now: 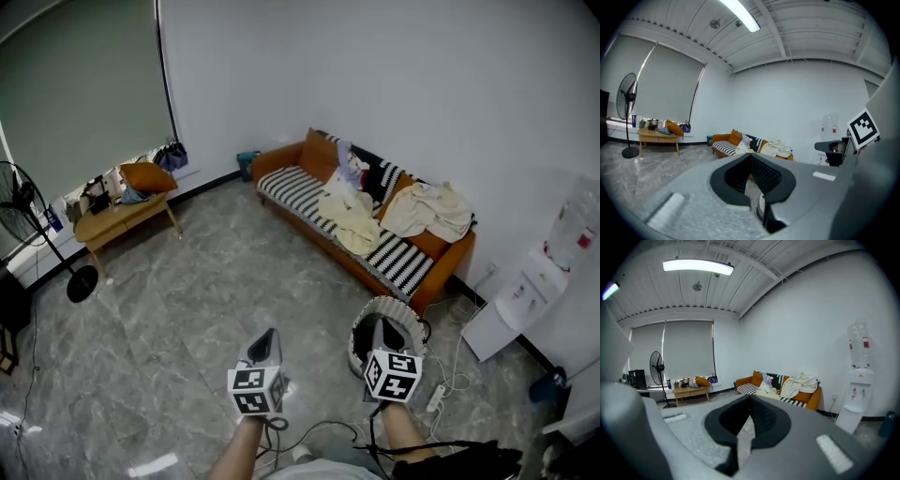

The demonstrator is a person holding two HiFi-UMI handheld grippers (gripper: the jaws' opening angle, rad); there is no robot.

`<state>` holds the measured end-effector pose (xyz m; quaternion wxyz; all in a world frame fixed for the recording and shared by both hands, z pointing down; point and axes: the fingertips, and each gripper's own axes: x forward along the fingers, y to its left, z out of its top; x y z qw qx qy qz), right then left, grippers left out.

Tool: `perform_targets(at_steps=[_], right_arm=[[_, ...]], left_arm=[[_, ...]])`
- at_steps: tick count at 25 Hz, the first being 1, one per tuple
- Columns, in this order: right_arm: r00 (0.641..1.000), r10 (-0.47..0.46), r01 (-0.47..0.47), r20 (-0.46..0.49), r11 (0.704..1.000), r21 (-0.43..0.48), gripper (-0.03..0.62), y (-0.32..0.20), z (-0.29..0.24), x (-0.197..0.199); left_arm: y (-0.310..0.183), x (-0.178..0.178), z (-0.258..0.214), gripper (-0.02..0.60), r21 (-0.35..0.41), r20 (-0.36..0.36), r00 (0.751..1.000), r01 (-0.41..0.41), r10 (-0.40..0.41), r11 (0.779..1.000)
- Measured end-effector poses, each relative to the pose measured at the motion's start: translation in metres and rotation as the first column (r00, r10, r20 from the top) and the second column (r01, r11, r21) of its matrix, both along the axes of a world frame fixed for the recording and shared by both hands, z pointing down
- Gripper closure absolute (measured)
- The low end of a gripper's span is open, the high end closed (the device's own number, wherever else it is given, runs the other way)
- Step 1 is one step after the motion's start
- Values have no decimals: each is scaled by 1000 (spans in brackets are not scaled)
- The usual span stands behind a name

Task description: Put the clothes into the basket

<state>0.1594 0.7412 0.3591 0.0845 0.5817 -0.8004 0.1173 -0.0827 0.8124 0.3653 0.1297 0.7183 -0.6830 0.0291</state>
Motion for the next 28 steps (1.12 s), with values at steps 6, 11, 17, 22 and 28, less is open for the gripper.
perform_targets(at_steps=[6, 11, 17, 22, 28], right_arm=[[999, 9, -10, -53, 1000, -20, 591, -12, 2, -8], [998, -10, 9, -58, 1000, -14, 591, -34, 2, -29], [998, -31, 31, -60, 1000, -3, 591, -76, 11, -59], [998, -42, 42, -51, 999, -4, 591, -128, 15, -75], [998, -29, 29, -58, 1000, -8, 591, -215, 10, -72]], left_arm=[[-5, -28, 6, 575, -5, -68, 997, 40, -40, 999], [-17, -48, 12, 575, -12, -98, 993, 65, -65, 998], [-45, -71, 29, 575, -48, -85, 992, 87, -91, 995], [-94, -86, 36, 576, -64, -84, 991, 99, -104, 993], [-183, -90, 30, 576, -49, -95, 991, 93, -97, 995]])
